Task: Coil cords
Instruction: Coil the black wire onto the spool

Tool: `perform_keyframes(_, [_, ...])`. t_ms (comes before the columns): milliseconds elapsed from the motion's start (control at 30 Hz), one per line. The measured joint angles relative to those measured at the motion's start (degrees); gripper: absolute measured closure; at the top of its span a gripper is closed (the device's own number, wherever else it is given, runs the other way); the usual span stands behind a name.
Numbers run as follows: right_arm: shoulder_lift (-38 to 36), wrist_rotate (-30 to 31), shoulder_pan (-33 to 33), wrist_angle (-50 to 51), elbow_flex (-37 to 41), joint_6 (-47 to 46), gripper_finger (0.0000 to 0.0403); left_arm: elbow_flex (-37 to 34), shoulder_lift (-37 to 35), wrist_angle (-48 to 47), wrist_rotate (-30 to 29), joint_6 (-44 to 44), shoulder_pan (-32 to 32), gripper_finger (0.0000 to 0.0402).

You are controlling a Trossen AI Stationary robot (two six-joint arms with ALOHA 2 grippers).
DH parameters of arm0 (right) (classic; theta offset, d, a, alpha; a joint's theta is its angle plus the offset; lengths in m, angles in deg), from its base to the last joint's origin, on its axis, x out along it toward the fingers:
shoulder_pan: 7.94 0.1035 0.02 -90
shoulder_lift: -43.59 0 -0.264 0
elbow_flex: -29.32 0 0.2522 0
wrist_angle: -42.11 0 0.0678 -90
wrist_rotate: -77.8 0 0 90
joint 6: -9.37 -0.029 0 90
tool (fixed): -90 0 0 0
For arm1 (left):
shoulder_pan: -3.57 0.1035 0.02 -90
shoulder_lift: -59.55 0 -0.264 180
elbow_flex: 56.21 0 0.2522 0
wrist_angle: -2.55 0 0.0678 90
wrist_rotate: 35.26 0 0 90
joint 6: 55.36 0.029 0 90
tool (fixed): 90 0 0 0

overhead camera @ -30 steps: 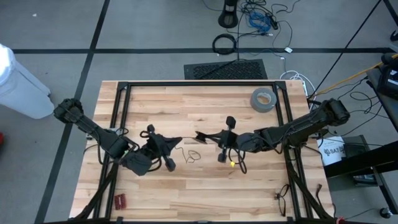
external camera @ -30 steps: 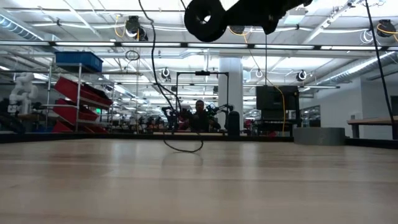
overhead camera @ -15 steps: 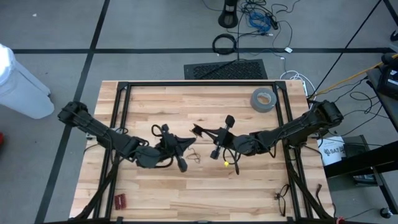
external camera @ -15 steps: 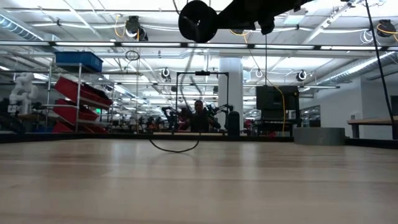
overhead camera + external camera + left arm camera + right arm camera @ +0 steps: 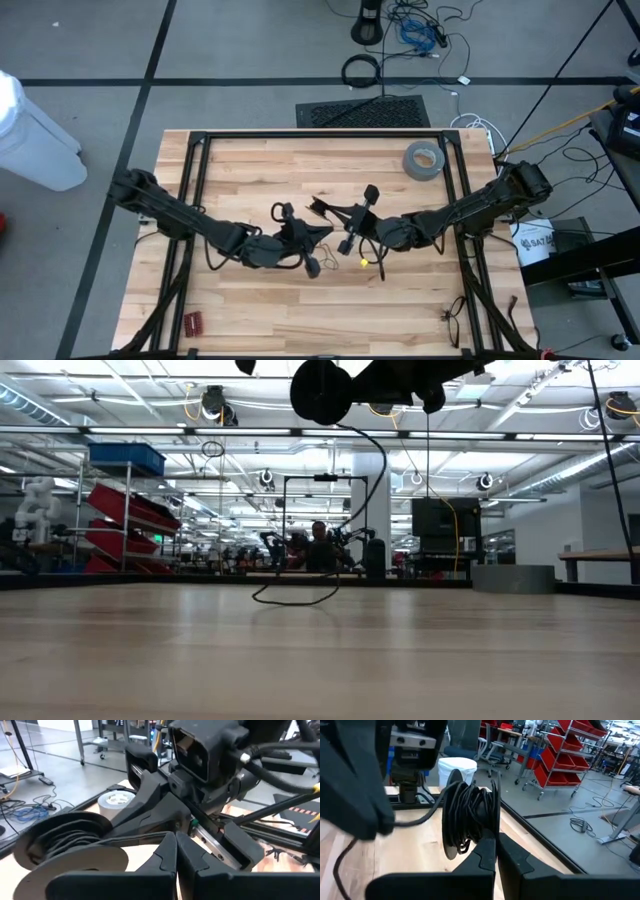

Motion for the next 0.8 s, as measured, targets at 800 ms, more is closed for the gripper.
perform_keyframes(800, [-0.1,-3.3,0.0,0.0,0.0,-0.4,0.0403,0.0,3.9,-2.5,-1.8,3.4,-0.2,0.0402])
